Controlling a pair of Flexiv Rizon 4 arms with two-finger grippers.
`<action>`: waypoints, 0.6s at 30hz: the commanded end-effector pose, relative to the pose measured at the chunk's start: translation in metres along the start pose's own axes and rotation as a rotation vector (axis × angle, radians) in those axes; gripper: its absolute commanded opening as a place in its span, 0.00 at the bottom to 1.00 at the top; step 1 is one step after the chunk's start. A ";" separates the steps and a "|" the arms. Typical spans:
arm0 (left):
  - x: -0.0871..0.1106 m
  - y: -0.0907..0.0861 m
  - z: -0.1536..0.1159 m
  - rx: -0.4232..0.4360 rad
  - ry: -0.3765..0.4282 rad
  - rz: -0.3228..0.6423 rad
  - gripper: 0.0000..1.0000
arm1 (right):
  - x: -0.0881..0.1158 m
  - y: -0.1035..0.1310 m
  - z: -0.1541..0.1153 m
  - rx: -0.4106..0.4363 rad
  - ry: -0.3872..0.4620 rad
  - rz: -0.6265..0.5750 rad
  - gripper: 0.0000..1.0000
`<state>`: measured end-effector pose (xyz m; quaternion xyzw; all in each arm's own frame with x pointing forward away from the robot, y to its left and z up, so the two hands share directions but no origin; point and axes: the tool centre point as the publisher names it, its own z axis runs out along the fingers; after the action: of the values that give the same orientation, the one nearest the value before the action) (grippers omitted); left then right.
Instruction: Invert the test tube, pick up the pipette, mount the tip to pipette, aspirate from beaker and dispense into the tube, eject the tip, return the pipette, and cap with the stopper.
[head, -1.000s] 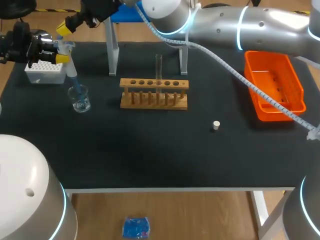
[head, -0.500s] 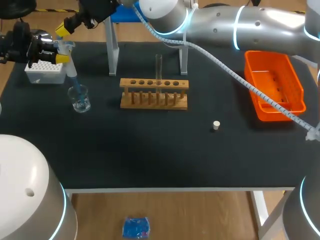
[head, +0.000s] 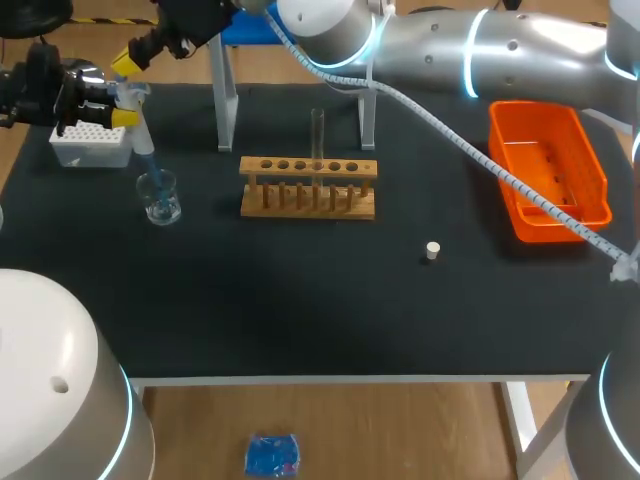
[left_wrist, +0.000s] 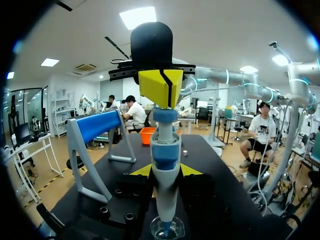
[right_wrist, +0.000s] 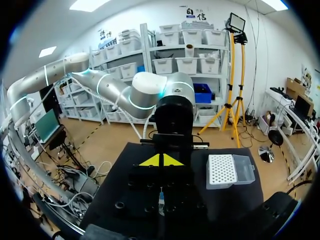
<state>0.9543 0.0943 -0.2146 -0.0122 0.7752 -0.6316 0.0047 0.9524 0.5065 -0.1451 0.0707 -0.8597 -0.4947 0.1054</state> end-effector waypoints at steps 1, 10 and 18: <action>-0.001 -0.001 -0.001 0.001 0.004 0.001 0.00 | -0.003 -0.005 0.003 0.009 0.006 0.003 0.00; -0.001 -0.001 -0.001 0.001 0.004 0.001 0.00 | -0.002 -0.011 0.006 0.019 0.010 0.014 0.00; -0.001 -0.001 -0.001 0.001 0.004 0.001 0.00 | -0.002 -0.016 0.008 0.025 0.015 0.023 0.00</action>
<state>0.9542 0.0940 -0.2150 -0.0119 0.7752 -0.6316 0.0045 0.9502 0.5044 -0.1570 0.0648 -0.8647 -0.4849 0.1141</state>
